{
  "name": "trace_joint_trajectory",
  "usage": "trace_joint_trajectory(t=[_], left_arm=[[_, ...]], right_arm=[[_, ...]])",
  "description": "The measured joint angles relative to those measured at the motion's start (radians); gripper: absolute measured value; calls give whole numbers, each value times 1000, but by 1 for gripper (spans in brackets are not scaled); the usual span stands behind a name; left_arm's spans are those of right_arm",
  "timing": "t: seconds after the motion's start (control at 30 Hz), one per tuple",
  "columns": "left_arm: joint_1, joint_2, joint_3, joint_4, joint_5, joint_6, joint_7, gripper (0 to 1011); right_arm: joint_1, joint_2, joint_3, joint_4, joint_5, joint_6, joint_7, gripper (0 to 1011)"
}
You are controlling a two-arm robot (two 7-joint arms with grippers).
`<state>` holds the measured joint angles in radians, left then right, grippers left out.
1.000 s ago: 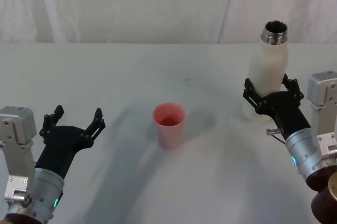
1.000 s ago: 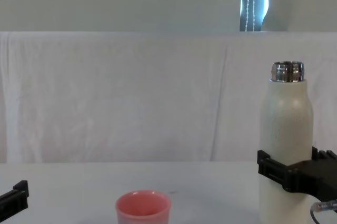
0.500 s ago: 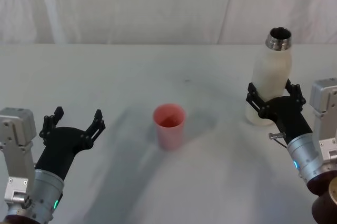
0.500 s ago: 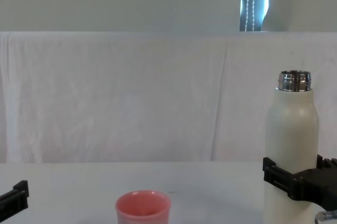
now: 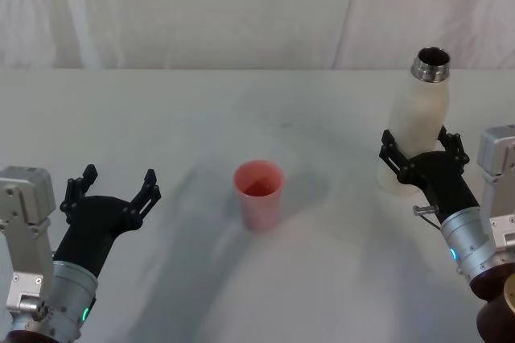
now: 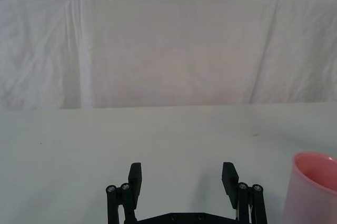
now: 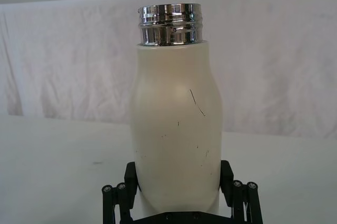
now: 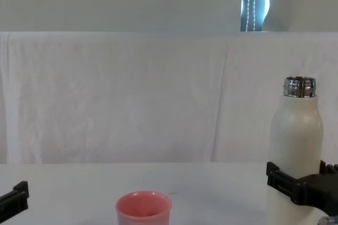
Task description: Grasp the thermos with one hand and pour water into the cup lid.
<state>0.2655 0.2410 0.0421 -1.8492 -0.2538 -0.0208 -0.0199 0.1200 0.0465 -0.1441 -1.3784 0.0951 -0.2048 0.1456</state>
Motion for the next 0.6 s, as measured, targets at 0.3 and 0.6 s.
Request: trace_joint_trajectory(t=[0.3, 0.6], left_arm=[[0, 0, 0, 0, 0, 0, 0, 1001], [0, 0, 0, 0, 0, 0, 0, 1001]], right_arm=[[5, 1, 0, 5, 5, 10, 5, 957], [5, 2, 0, 5, 6, 11, 6, 957]])
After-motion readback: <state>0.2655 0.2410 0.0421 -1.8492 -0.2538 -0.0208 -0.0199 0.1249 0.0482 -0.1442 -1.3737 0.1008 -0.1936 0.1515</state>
